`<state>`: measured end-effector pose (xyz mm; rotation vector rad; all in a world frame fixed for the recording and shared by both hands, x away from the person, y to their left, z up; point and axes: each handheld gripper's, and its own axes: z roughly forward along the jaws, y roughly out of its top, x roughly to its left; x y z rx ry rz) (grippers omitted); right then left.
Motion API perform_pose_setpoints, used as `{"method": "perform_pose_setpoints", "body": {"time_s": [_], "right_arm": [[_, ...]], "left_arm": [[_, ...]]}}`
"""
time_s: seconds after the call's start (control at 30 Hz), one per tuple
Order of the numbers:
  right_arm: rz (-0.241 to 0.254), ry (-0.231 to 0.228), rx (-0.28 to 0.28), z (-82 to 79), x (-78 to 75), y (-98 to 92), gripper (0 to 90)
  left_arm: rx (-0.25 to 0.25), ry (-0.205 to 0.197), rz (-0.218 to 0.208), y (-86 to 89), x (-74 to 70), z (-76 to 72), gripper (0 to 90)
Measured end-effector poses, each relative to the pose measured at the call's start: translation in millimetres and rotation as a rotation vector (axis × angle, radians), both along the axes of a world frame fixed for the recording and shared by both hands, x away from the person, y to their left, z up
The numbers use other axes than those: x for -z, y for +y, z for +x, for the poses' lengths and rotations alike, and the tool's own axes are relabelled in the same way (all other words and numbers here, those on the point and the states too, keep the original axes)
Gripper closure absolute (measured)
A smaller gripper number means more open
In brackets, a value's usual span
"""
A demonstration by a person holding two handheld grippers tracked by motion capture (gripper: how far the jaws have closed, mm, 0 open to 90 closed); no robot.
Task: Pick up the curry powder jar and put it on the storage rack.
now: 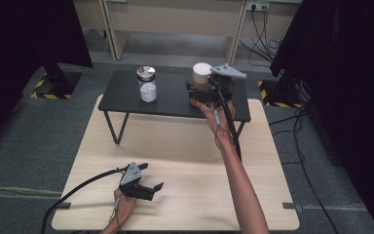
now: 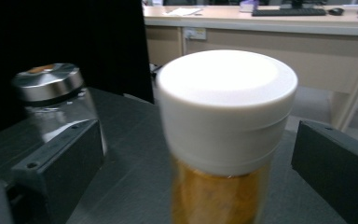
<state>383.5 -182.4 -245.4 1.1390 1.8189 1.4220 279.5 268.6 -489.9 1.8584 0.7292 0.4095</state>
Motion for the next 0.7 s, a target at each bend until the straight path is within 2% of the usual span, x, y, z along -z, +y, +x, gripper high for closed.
{"method": "perform_pose_setpoints", "body": {"time_s": [0.1, 0.27, 0.33, 0.37, 0.4, 0.47, 0.53, 0.57, 0.6, 0.7], "right_arm": [[-0.011, 0.005, -0.011, -7.4, -1.3, -0.2, 1.4], [-0.041, -0.010, -0.014, -34.1, 1.7, 1.8, 0.7], [-0.034, -0.011, -0.018, -38.4, 3.6, 0.6, 0.6], [-0.015, -0.013, -0.020, -48.1, 7.2, -1.3, 0.5], [-0.015, -0.013, -0.020, -48.1, 7.2, -1.3, 0.5], [-0.004, -0.022, -0.027, -63.0, 12.4, -3.6, 0.4], [0.000, -0.025, -0.027, -66.7, 13.7, -4.0, 0.4], [0.013, -0.027, -0.050, -75.4, 17.9, -8.5, 0.3], [0.013, -0.027, -0.050, -75.4, 17.9, -8.5, 0.3], [0.038, -0.024, -0.097, -90.6, 27.1, -17.4, 0.3]], "left_arm": [[0.000, 0.000, 0.000, 0.0, 0.0, -0.1, 1.4], [-0.002, 0.002, -0.005, -0.3, 0.5, -0.3, 1.4], [-0.002, 0.001, -0.003, -0.3, 0.3, -0.2, 1.4], [-0.002, 0.001, -0.003, -0.3, 0.3, -0.2, 1.3], [-0.002, 0.001, -0.003, -0.3, 0.3, -0.2, 1.4], [-0.002, 0.002, -0.003, -0.2, 0.3, -0.1, 1.4], [-0.002, 0.002, -0.004, -0.3, 0.3, -0.1, 1.4], [-0.002, 0.002, -0.003, -0.2, 0.2, 0.0, 1.4], [-0.002, 0.002, -0.003, -0.2, 0.2, 0.0, 1.4], [-0.002, 0.001, -0.004, -0.3, 0.4, -0.2, 1.4]]}}
